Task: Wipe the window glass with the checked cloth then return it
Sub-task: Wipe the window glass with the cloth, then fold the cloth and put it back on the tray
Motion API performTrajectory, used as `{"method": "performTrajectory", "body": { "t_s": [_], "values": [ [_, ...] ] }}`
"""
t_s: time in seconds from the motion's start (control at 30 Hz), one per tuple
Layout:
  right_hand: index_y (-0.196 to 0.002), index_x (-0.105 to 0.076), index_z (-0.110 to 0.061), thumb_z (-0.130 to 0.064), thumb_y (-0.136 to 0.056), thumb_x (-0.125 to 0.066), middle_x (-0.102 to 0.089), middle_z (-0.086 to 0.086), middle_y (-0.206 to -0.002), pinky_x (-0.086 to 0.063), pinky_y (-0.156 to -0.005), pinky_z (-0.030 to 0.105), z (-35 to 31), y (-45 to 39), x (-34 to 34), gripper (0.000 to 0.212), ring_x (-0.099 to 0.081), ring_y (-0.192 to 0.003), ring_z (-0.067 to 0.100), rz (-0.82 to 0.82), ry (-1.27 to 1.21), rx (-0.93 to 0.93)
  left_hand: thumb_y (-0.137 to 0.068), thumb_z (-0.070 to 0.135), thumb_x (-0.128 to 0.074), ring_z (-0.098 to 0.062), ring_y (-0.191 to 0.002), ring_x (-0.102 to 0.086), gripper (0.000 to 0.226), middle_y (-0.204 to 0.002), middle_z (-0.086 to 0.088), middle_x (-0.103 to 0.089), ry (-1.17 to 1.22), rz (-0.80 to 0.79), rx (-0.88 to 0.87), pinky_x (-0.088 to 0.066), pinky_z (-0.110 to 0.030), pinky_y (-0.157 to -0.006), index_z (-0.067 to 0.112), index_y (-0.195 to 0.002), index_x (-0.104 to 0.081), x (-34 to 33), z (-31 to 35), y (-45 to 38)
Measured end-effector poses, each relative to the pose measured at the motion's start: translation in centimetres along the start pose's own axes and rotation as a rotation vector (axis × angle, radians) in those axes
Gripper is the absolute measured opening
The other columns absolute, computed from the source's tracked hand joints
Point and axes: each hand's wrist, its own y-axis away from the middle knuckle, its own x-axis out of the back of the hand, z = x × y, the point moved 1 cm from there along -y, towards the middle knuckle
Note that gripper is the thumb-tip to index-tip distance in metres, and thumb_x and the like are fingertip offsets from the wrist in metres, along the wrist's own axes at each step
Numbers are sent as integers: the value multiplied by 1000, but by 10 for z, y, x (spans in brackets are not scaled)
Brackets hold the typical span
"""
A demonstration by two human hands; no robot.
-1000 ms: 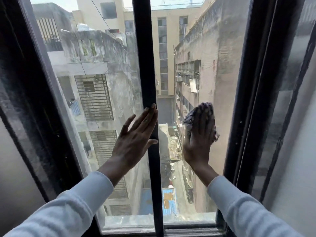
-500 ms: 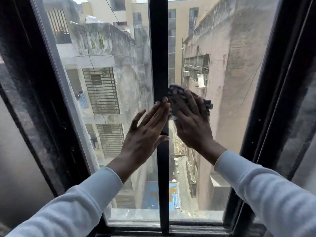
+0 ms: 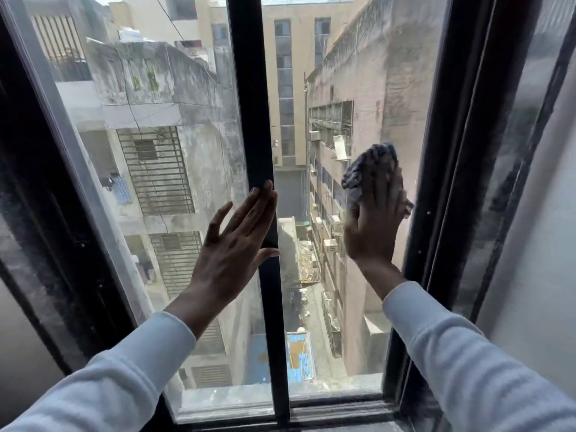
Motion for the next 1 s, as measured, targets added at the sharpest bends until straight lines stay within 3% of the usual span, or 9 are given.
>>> {"method": "performTrajectory", "body": {
  "t_s": [0.07, 0.23, 0.33, 0.43, 0.53, 0.63, 0.7, 0.83, 1.0],
  "values": [
    [-173, 11, -38, -37, -111, -31, 12, -2, -184, -6, -138, 63, -12, 42, 0, 75, -1, -173, 32, -46, -67, -273, -102, 59, -63, -18, -170, -20, 101, -186, -6, -11, 6, -6, 13, -16, -47, -131, 10, -176, -15, -1, 3, 0],
    [-166, 26, -53, -30, -116, -38, 38, -21, -176, 28, -131, 48, -15, 72, -9, 84, 39, -165, 17, -419, 40, 234, -100, 53, -68, -17, -171, -16, 104, -187, -4, -6, 80, -58, 71, -13, -49, -131, 11, -177, -11, 7, 12, -1],
    [-175, -4, -41, -31, -114, -39, 6, -11, -186, 13, -137, 47, 5, 4, 9, 71, 17, -173, 19, -300, 129, 402, -100, 54, -68, -17, -171, -16, 106, -187, -4, -6, 86, -99, 76, -13, -50, -131, 12, -177, -8, 9, 12, -3],
    [-175, -8, -38, -41, -114, -30, 2, -8, -186, 4, -138, 50, -7, 2, 23, 65, 5, -174, 24, -193, -88, -57, -100, 54, -69, -18, -171, -16, 106, -187, -4, -6, 105, -111, 84, -13, -49, -132, 12, -177, -9, 13, 13, -2],
    [-170, -7, -49, -41, -118, -31, 6, -17, -182, 9, -139, 43, -47, 48, 21, 58, 9, -173, 15, -371, -373, -266, -100, 44, -72, -19, -172, -6, 107, -186, -1, 6, 247, -155, 120, -6, -40, -137, 14, -177, -4, 14, 19, -3],
    [-145, -66, -44, -32, -118, -42, -77, -17, -137, -51, -118, 32, -53, 51, 50, 39, -70, -130, 1, -703, -884, -475, -103, 25, -65, -12, -172, 11, 103, -184, 7, 21, 447, -266, 178, -1, -35, -140, 20, -177, 8, 25, 27, -7],
    [-130, -73, -39, -30, -118, -40, -85, -8, -106, -65, -88, 39, -53, 42, 79, 36, -81, -95, 10, -840, -1087, -707, -106, 21, -58, -11, -173, 1, 89, -187, 8, 9, 624, -233, 255, -10, -35, -140, 19, -178, -5, 40, 33, -9],
    [-142, -63, -26, -32, -120, -32, -85, 6, -110, -69, -69, 41, -83, 42, 125, 39, -84, -89, 22, -919, -1232, -857, -113, 49, -39, -27, -141, -58, 51, -151, -8, -61, 1099, -190, 732, -50, -51, -118, 17, -149, -57, 83, 58, -14],
    [-143, -61, -18, -29, -119, -40, -84, 4, -103, -68, -62, 35, -106, 67, 167, 33, -83, -83, 19, -801, -1254, -868, -105, 75, -41, -43, -106, -78, 84, -113, -24, -80, 1725, -437, 1142, -65, -57, -98, 0, -118, -74, 112, 77, -5]
  ]
}}
